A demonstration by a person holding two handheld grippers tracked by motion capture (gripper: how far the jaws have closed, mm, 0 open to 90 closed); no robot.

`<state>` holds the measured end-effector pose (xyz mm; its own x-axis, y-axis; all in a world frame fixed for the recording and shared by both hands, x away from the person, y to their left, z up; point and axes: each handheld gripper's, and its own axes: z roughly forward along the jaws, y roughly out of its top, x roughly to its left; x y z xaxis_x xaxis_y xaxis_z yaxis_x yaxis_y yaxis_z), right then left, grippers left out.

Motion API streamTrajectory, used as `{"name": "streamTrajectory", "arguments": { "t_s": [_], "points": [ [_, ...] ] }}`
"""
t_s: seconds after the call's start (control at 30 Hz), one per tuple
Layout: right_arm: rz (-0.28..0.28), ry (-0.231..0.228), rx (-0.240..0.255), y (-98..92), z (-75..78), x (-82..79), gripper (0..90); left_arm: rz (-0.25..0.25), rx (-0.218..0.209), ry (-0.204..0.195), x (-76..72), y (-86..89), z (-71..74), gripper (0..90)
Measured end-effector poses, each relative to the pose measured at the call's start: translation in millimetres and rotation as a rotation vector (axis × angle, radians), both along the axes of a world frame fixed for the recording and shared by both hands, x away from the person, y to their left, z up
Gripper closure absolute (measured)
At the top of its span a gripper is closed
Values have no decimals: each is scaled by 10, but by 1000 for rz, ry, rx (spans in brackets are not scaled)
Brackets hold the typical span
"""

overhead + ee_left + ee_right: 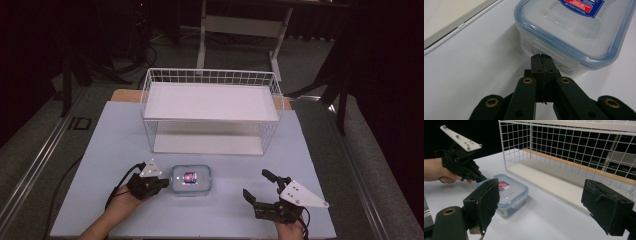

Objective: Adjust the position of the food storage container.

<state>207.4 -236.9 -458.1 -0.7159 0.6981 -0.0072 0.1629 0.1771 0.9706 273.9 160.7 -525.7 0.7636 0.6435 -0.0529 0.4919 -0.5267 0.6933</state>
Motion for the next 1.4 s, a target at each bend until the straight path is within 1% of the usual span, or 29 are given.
{"name": "streamTrajectory", "arguments": {
  "t_s": [0.03,0.17,0.23,0.27,0.33,0.37,0.43,0.47,0.5,0.63,0.67,0.8,0.97,1.13,1.17,1.2,1.23,1.33,1.37,1.4],
  "points": [
    [0,0,0,0,0,0,150,0,0,0,0,0,0,900],
    [0,0,0,-6,-7,-1,149,-16,2,0,57,-139,1,900],
    [0,8,1,-3,-19,-2,149,-27,1,5,83,-195,3,900],
    [0,8,1,-3,-19,-2,149,-27,1,5,83,-195,3,900],
    [3,11,-5,3,-32,1,149,-35,0,7,110,-253,5,900],
    [4,12,-7,8,-36,-1,149,-42,2,10,137,-308,9,900],
    [5,12,-6,7,-36,-3,149,-50,5,7,147,-334,13,900],
    [4,12,-7,5,-36,-5,149,-59,-5,8,157,-376,11,900],
    [5,11,-8,4,-37,-6,149,-62,-4,5,160,-396,9,900],
    [6,15,-8,-2,-46,-4,149,-61,-2,9,192,-453,9,900],
    [6,16,-7,-2,-49,-3,149,-64,-7,15,206,-469,7,900],
    [7,17,-6,-1,-47,-10,149,-70,-8,8,243,-540,2,900],
    [8,20,-7,-3,-54,-10,149,-69,-17,13,283,-603,-5,900],
    [7,29,-11,1,-62,-13,150,-70,-20,12,294,-616,-10,900],
    [7,29,-11,4,-65,-13,149,-69,-27,14,284,-610,-14,900],
    [9,30,-12,4,-70,-6,149,-69,-24,16,275,-604,-14,900],
    [8,30,-14,5,-73,-3,149,-64,-9,14,263,-597,-12,900],
    [7,35,-11,7,-77,0,149,-64,-16,14,224,-545,7,890],
    [6,35,-12,7,-78,0,149,-55,-42,17,190,-462,41,890],
    [7,33,-9,10,-80,1,148,-49,-58,19,175,-430,54,839]
  ]
}}
